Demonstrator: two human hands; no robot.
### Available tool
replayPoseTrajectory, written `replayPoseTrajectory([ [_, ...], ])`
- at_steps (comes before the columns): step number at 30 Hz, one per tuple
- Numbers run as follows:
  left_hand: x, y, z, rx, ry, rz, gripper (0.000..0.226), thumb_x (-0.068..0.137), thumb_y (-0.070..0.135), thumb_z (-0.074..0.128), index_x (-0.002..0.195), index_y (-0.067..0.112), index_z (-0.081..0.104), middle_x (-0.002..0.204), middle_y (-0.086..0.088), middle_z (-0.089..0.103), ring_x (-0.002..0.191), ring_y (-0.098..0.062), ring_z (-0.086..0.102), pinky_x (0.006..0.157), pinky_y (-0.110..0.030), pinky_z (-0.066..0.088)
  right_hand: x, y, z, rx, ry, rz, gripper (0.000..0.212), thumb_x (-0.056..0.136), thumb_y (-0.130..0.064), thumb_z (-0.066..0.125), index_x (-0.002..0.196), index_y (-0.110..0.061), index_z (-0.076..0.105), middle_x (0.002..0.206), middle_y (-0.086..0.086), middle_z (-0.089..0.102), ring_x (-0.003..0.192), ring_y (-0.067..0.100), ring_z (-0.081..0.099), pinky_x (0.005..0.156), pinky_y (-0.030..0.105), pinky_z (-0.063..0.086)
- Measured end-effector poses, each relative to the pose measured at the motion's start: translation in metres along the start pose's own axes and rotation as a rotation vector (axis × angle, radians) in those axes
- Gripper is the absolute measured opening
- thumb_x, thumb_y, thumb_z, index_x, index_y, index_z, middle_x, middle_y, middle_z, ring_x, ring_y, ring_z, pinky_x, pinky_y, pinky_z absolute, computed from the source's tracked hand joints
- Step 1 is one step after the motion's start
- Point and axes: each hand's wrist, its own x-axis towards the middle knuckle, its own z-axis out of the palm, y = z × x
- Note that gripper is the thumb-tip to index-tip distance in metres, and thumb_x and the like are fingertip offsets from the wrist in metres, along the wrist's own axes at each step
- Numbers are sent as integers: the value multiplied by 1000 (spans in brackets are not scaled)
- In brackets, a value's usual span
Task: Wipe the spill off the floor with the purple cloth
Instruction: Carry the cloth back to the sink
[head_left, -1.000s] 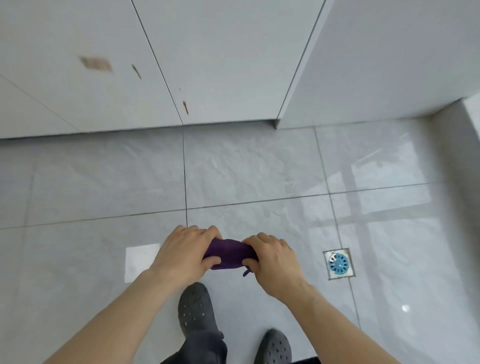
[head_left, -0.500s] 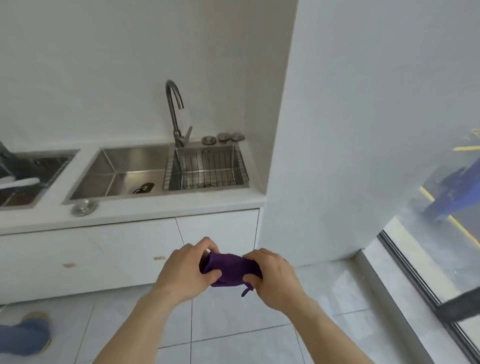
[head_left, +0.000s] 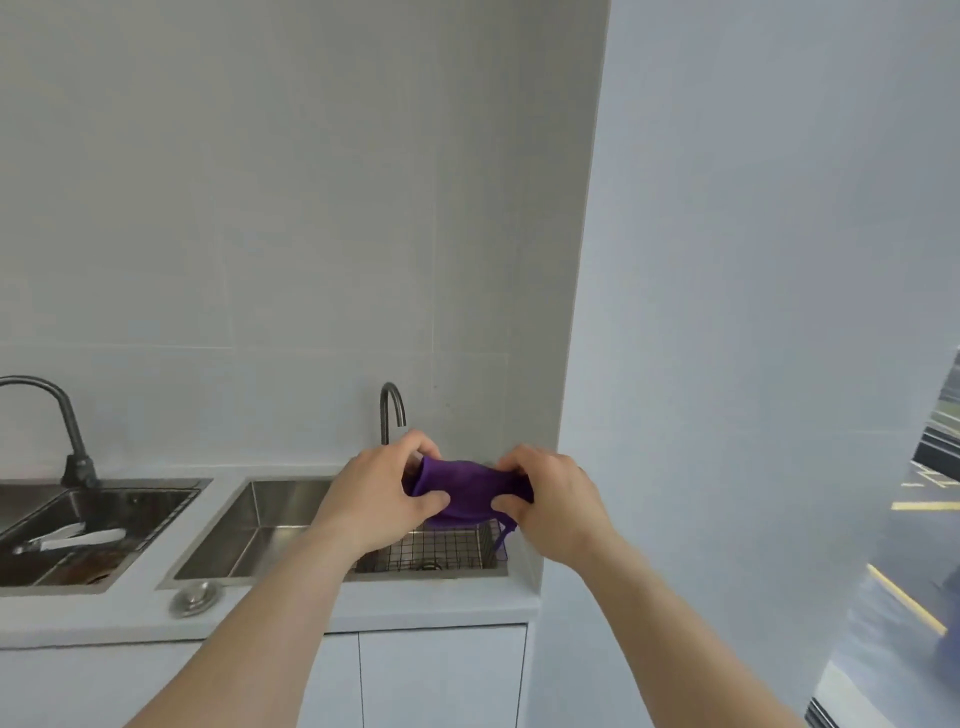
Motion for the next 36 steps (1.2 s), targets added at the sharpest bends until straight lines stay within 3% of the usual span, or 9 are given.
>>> replayPoseTrajectory([
  [4, 31, -5, -26, 31, 57, 43, 34, 78, 48, 77, 102, 46, 53, 97, 24, 70, 92, -5, 68, 82, -32, 57, 38, -21, -7, -4, 58, -38, 25, 90, -22, 73, 113, -29, 68, 104, -14, 56, 96, 16, 60, 86, 36, 54],
  [11, 88, -50, -55, 27, 147, 84, 32, 82, 52, 74, 106, 45, 54, 104, 18, 71, 97, -12, 68, 86, -38, 58, 110, -50, 18, -35, 137, -53, 29, 93, -19, 71, 120, -29, 71, 114, -9, 69, 103, 18, 64, 86, 38, 56],
  [19, 155, -133, -55, -18, 146, 69, 22, 90, 53, 67, 105, 40, 59, 99, 14, 73, 95, -15, 69, 77, -32, 50, 188, -69, 82, -44, 156, 25, 21, 98, -16, 65, 108, -29, 78, 101, -7, 79, 95, 23, 71, 81, 40, 60],
  [26, 195, -193, -20, 0, 110, 2, 16, 94, 48, 64, 100, 39, 53, 97, 9, 73, 93, -20, 68, 81, -38, 54, 231, -50, 152, -46, 81, 68, 21, 100, -18, 62, 111, -29, 76, 107, -7, 78, 99, 24, 70, 81, 37, 56],
  [30, 225, -228, 18, 28, 47, -39, 18, 94, 47, 65, 103, 34, 56, 96, 8, 73, 92, -21, 68, 81, -40, 55, 258, -19, 196, -32, 7, 113, 21, 100, -18, 62, 112, -28, 75, 108, -6, 77, 101, 26, 70, 85, 41, 58],
  [34, 263, -264, 69, 55, -21, -81, 22, 94, 48, 65, 111, 35, 59, 98, 12, 73, 93, -17, 68, 69, -31, 50, 290, 25, 240, -29, -56, 148, 21, 101, -19, 63, 114, -28, 75, 110, -6, 77, 100, 24, 71, 81, 38, 57],
  [36, 284, -278, 96, 47, -56, -103, 23, 94, 45, 65, 115, 36, 58, 98, 14, 72, 94, -15, 67, 71, -31, 51, 307, 53, 262, -35, -96, 164, 22, 101, -20, 63, 116, -30, 75, 114, -5, 76, 105, 23, 69, 81, 37, 55],
])
